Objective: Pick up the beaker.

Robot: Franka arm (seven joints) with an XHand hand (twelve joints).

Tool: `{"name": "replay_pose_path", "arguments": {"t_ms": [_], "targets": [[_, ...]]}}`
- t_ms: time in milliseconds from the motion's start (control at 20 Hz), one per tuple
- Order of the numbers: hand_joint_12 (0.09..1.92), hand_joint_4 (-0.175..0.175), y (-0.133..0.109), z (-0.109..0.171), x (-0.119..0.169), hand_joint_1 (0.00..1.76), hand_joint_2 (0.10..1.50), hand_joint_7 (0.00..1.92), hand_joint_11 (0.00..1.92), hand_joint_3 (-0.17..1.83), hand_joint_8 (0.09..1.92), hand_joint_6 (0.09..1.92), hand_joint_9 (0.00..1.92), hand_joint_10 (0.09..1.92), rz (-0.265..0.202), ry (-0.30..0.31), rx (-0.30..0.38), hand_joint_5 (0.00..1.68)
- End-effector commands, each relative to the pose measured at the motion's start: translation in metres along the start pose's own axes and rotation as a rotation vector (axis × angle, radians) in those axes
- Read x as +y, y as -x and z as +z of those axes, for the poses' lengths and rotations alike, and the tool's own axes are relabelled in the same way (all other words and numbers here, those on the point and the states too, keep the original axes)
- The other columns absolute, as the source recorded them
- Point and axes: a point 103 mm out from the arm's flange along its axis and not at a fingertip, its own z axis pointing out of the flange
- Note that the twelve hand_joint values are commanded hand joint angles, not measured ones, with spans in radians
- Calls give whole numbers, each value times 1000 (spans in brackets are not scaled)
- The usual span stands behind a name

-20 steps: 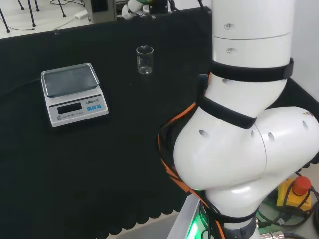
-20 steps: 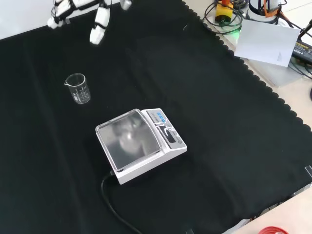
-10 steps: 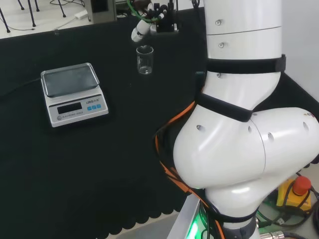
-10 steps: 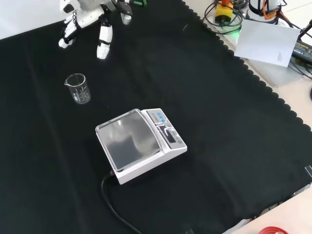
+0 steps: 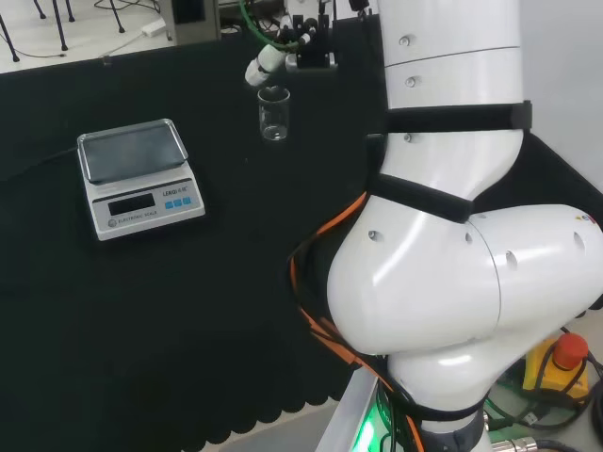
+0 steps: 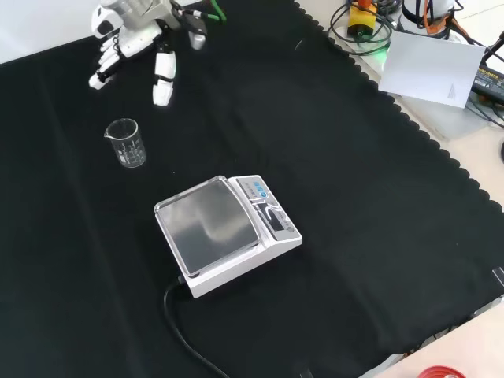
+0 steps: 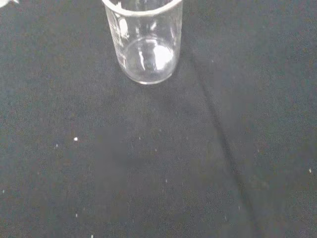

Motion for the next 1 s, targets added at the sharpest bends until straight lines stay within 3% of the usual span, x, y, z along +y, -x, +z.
{"name": "replay_pose_path", "arguments": {"t_ms": [50,200,500,1000], "targets": [[1290,63,-18,7,41,482,652,0,0,88,582,87,122,847,-16,-36,-13,26],[1261,65,-16,20,59,477,655,0,0,76,534,87,93,850,8,-53,-48,14],[1225,68,-11,45,59,459,648,0,0,59,497,87,69,855,27,-99,-65,7],[1207,89,-22,65,71,432,620,0,0,33,407,87,38,855,25,-116,-83,0]]}}
